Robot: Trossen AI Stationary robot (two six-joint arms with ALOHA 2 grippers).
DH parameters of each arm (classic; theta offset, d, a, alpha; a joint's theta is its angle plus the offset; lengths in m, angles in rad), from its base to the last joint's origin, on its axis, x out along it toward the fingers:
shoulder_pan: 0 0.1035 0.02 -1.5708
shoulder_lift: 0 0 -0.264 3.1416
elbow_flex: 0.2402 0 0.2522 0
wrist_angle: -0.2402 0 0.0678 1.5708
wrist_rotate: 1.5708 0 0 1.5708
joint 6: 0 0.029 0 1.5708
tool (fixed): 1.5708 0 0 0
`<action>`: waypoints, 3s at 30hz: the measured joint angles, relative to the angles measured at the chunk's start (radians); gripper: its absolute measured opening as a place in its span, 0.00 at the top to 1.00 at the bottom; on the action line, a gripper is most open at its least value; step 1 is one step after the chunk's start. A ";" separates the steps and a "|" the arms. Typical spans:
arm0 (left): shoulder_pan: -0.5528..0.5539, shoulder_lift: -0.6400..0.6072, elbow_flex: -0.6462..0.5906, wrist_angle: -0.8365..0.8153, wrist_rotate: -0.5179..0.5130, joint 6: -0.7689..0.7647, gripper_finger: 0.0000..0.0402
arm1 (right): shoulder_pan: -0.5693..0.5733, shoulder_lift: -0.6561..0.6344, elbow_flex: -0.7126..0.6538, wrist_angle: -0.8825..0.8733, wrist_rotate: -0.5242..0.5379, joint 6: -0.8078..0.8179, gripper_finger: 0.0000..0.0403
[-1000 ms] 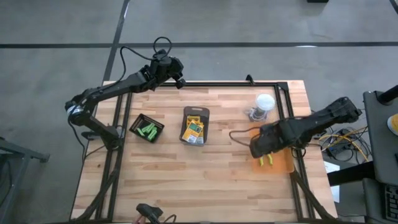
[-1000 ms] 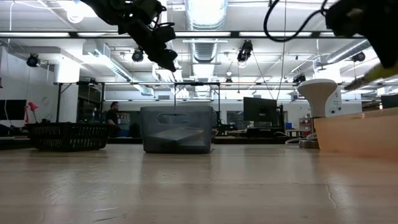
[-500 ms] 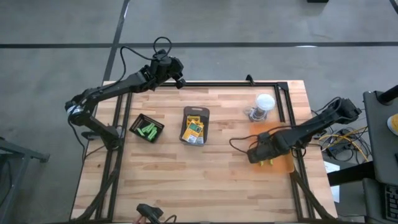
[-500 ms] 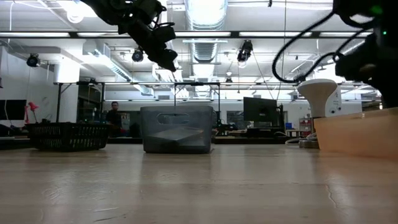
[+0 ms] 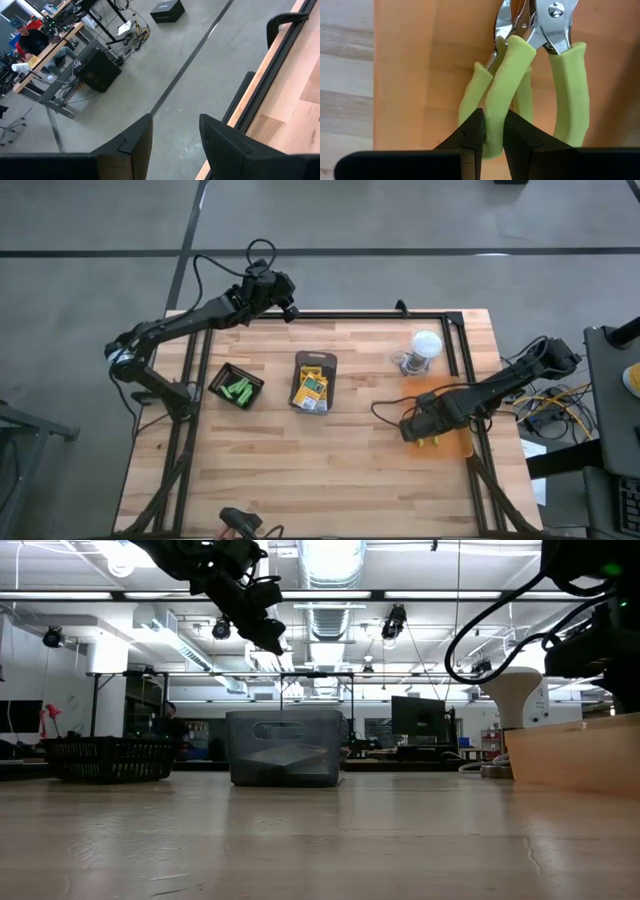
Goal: Pick & Place School Supplies
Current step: Put the light green hole puncher into the orange bin, then return to Home Position
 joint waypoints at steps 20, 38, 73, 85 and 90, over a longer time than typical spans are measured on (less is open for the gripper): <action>0.000 0.000 0.000 0.000 0.000 0.000 0.58 | 0.000 -0.002 0.010 -0.035 -0.036 0.047 0.62; -0.003 -0.040 0.083 0.000 0.331 0.000 0.58 | -0.001 -0.188 0.433 -0.072 0.749 -0.529 0.61; -0.011 -0.549 0.042 -0.427 0.975 -0.181 0.58 | 0.000 -0.205 0.812 0.372 0.584 -1.683 0.65; -0.007 -0.596 -0.390 -0.023 0.978 -0.138 0.58 | -0.001 -0.275 0.582 0.593 0.393 -1.728 0.69; 0.013 -0.614 -0.547 0.182 0.980 -0.233 0.58 | 0.001 -0.375 0.426 0.711 0.354 -1.696 0.69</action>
